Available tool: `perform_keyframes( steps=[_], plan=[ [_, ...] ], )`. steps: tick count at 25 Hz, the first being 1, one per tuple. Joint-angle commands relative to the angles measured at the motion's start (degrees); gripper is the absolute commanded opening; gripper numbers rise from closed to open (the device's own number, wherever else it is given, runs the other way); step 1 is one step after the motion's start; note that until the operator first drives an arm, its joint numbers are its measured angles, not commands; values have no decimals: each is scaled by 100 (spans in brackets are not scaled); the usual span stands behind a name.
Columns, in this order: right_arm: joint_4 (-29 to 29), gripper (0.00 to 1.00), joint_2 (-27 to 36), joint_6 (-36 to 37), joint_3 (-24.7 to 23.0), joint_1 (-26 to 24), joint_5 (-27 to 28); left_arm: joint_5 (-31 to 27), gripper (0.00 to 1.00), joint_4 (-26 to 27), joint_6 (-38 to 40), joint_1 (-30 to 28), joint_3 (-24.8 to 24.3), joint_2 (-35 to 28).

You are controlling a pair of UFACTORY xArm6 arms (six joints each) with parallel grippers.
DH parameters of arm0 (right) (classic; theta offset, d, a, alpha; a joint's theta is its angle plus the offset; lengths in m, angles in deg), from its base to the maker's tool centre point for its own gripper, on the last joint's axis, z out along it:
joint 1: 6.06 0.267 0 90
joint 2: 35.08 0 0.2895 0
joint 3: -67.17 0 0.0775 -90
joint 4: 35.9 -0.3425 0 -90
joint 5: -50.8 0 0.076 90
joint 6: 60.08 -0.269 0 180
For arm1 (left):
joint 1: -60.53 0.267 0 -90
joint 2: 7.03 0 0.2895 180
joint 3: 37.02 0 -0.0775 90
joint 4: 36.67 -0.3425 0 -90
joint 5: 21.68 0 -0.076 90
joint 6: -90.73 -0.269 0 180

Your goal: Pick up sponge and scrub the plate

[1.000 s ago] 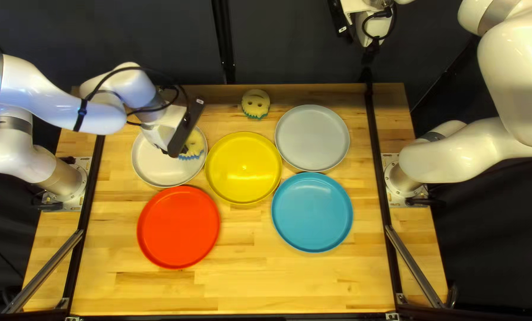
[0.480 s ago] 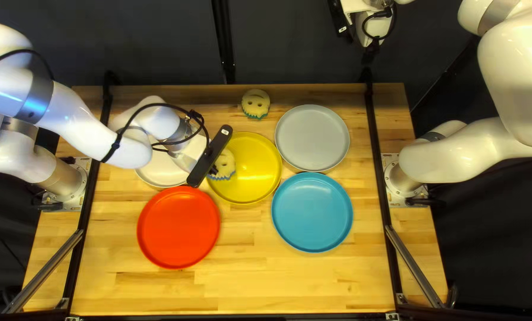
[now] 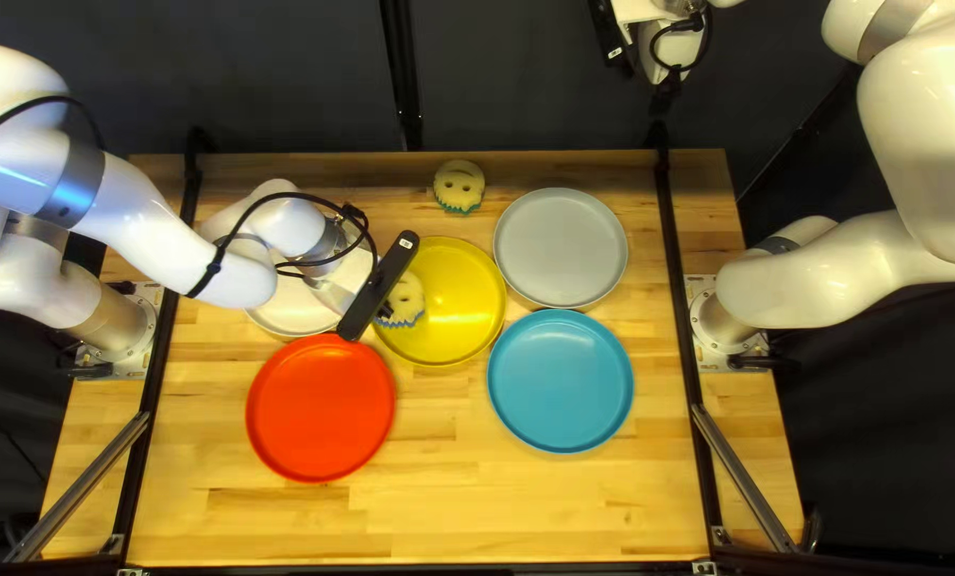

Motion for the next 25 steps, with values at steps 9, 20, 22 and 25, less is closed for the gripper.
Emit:
perform_keyframes(
  steps=[9, 20, 22, 25],
  plan=[
    [0, 100, 0, 0, 0, 0, 0, -80, 0, 914, -1035, 64, 295, 384],
    [0, 100, 0, 0, 0, 0, 0, -354, 0, 930, -1502, 631, 448, 554],
    [0, 100, 0, 0, 0, 0, 0, -313, 0, 884, -1389, 519, 451, 552],
    [0, 100, 0, 0, 0, 0, 0, -255, 0, 862, -1264, 356, 426, 529]
  ],
)
